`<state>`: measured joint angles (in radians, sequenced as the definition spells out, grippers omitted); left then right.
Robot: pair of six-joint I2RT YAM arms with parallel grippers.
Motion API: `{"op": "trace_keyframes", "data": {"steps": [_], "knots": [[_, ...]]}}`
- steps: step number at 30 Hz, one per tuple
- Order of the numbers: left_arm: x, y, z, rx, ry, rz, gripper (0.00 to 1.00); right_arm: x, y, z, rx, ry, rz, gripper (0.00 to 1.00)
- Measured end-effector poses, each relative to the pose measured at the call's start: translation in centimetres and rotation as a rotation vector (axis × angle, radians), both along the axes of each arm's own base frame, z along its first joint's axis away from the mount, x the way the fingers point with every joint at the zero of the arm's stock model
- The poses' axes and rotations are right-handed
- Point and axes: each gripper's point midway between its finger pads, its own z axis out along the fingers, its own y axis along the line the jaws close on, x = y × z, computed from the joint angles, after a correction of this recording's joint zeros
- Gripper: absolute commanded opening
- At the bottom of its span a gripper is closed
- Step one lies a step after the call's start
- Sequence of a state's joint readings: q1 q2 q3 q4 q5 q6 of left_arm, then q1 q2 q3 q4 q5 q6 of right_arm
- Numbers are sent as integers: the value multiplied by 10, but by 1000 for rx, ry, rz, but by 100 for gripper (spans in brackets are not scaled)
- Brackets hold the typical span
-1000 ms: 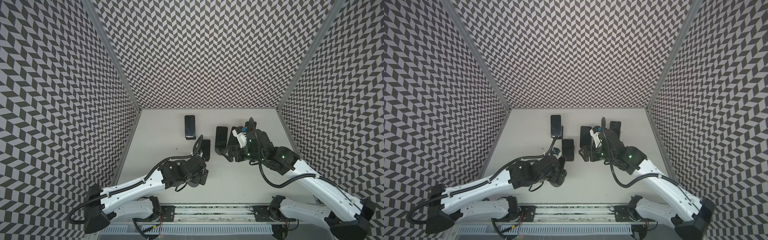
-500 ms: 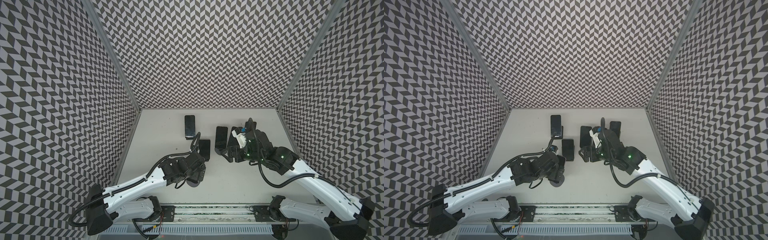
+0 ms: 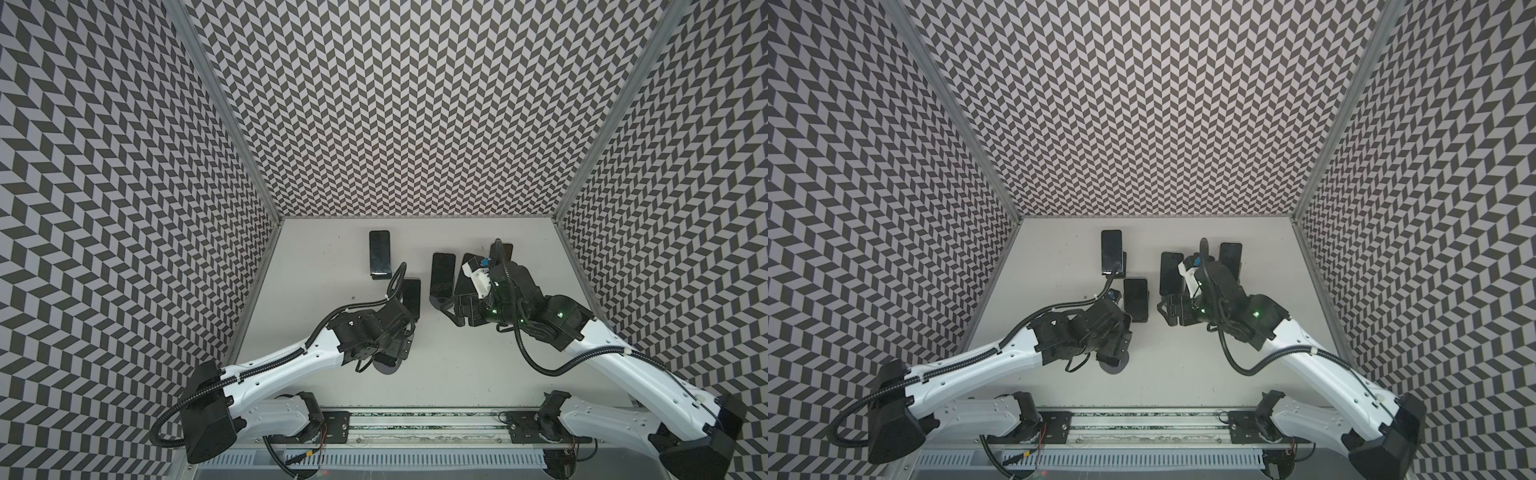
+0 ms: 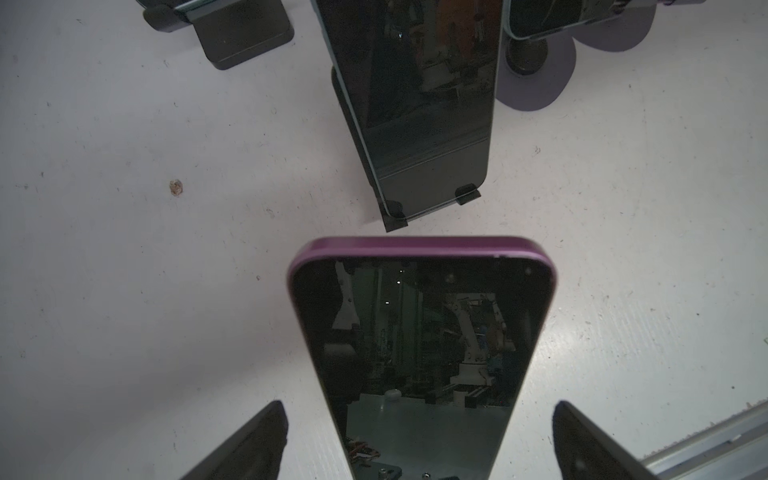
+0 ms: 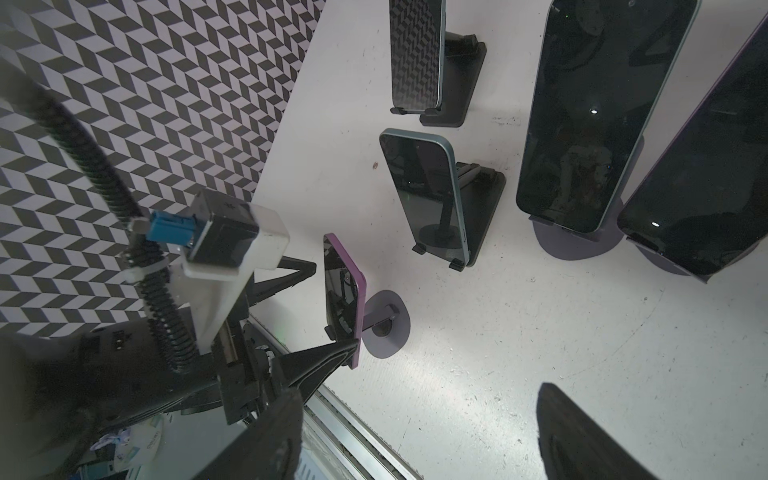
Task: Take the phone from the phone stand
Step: 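Lower the left gripper over the purple phone while the right gripper nears its stand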
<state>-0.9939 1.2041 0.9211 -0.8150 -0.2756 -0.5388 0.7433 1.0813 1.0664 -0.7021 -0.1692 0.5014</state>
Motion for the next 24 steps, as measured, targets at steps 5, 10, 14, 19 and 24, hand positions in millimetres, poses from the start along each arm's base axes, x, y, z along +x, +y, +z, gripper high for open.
{"op": "trace_keyframes", "data": {"steps": [5, 10, 14, 19, 24], "knots": [[3, -3, 1, 2, -8, -9, 98, 0, 0, 0, -3, -4, 4, 86], [6, -5, 0, 7, -19, -10, 96, 0, 0, 0, -5, -7, 7, 86], [8, -6, -2, 13, -23, -9, 94, 0, 0, 0, -10, -13, 14, 87], [10, -7, -7, 30, -17, -7, 92, 0, 0, -1, -19, -24, 26, 87], [11, -7, -8, 39, -19, -4, 91, 1, 1, -4, -35, -25, 39, 87]]}}
